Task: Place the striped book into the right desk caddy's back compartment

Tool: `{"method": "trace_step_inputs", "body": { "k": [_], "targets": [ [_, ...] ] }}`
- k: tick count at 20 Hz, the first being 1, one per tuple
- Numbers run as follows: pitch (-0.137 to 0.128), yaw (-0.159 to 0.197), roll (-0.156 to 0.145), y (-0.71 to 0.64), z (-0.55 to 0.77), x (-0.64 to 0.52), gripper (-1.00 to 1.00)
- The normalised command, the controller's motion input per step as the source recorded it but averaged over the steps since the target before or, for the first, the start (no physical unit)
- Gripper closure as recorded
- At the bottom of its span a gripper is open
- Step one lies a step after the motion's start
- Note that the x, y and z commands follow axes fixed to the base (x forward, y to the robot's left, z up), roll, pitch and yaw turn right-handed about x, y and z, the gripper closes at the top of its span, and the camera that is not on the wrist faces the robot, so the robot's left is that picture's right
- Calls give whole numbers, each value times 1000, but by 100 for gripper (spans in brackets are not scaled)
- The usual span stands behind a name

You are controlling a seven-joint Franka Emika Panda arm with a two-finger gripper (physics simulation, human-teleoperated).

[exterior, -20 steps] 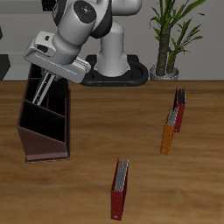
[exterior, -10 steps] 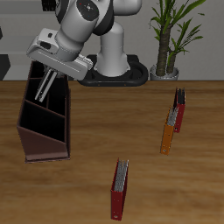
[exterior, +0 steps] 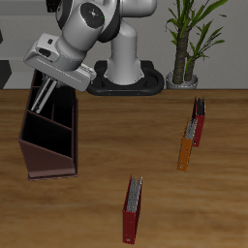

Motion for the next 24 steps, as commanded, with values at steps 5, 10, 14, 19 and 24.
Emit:
{"method": "trace_step_inputs", "body": {
  "k": [5,10,14,19,24],
  "targets": [
    [46,-28,-18,-113,-207,115,100],
    [28,-4,12,73,-131,83,100],
    [24,0,21,44,-151,96,100],
    [27,-13,-17,-85,-142,51,100],
    [3,22,-45,-92,-67,54,100]
  ]
}}
